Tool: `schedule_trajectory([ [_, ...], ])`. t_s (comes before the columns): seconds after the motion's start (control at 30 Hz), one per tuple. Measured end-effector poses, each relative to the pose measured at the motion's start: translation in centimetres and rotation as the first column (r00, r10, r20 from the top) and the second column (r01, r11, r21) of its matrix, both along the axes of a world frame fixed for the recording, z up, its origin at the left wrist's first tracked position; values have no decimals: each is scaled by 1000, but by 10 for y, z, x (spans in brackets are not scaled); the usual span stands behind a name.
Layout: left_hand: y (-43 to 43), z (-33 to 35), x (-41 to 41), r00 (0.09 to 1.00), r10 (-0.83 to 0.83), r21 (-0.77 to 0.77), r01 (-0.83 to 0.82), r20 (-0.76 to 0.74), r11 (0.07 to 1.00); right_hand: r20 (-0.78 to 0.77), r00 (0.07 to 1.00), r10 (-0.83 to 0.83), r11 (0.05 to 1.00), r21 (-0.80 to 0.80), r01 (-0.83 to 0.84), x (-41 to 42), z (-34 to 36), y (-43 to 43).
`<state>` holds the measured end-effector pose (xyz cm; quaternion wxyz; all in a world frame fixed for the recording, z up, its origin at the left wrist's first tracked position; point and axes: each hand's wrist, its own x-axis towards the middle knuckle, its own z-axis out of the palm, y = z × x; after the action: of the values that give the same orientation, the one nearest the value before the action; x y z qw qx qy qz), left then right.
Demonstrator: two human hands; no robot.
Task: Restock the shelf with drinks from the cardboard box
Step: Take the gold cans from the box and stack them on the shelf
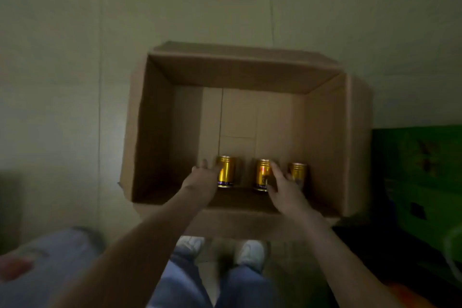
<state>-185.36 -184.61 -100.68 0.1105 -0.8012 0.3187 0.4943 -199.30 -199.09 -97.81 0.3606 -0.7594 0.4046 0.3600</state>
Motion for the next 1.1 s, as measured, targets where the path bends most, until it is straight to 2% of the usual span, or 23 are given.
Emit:
schedule_trajectory([
  [0.13,-14,-91,-12,992,65,22,-63,-112,998,-137,989,62,993,111,-47,10,-87,-10],
  [0.23,-27,-114,-29,986,64,-10,-67,-155,998,-187,982,4,993,113,18,14,-124,-10],
  [0.37,-53,-118,-41,991,82,-68,-89,-106,994,-105,993,50,999,4,-50,20,-132,-12],
  [0.5,-60,-92,-25,996,43,-62,-48,-77,997,-54,997,-51,995,-91,46,20,-100,-16],
  [0.57,-52,-50,-12,995,74,-98,-81,-65,992,-7,989,-145,981,-135,143,20,-64,-18],
  [0.7,-40,81,17,992,94,-258,-113,-85,960,172,921,-350,932,-31,360,22,53,-18],
  [0.8,-36,201,31,990,32,-371,-81,-138,925,222,876,-428,899,2,439,21,170,-7],
  [0.93,-33,369,40,990,-90,-540,18,-107,841,299,792,-533,834,26,551,10,327,16],
  [1.1,-34,543,20,972,-186,-654,50,-141,755,536,623,-570,754,41,655,-18,500,33],
])
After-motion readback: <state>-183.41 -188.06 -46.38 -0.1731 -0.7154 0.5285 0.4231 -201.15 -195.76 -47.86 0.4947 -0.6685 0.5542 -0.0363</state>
